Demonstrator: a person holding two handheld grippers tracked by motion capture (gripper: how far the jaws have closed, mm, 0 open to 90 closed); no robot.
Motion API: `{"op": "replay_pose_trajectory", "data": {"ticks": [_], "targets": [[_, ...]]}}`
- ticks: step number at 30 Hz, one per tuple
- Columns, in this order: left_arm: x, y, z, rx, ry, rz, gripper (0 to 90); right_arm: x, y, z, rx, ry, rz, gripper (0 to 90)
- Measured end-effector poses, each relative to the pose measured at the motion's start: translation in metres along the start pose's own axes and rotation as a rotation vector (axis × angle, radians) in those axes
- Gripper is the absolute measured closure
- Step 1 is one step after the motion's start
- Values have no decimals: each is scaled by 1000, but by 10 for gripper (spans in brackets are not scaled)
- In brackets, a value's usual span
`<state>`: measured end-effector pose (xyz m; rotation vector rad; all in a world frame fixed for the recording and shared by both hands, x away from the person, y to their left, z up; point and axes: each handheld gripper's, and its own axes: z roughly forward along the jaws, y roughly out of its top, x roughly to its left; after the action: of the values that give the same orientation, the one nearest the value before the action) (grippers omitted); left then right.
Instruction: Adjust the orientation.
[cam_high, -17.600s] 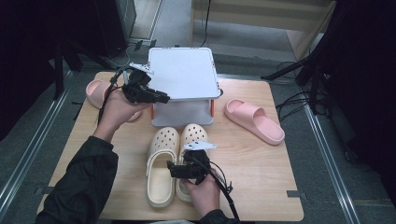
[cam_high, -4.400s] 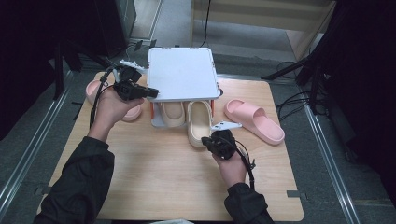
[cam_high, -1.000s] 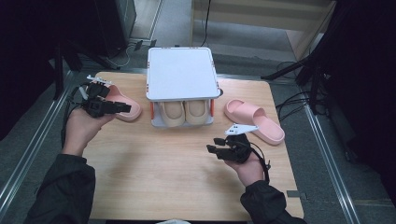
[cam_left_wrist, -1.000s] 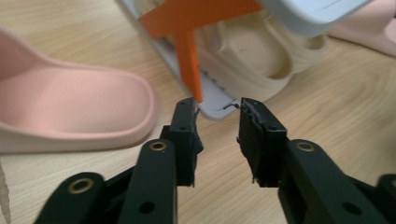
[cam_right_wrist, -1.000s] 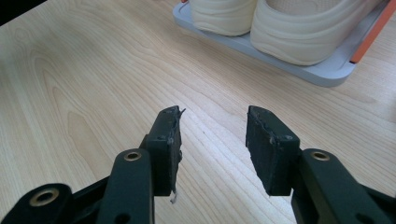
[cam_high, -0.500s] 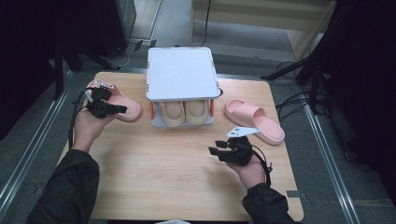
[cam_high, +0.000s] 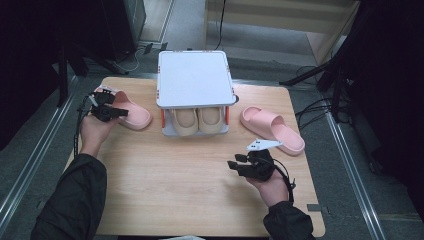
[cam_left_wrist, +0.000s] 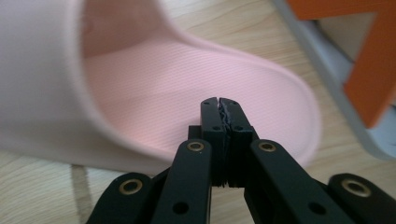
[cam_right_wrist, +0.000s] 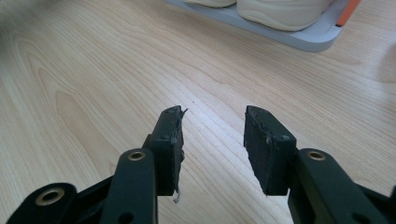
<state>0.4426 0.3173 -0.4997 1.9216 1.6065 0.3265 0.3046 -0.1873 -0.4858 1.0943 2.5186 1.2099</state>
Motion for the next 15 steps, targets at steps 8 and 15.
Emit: {"op": "replay_pose_trajectory", "data": {"ticks": [8,15], "targets": [[10,-3,-1,-7,16,-29,889,0,0,4,18,4,-4,570],[14,-8,-7,4,24,-28,885,2,1,5,24,8,-14,569]]}}
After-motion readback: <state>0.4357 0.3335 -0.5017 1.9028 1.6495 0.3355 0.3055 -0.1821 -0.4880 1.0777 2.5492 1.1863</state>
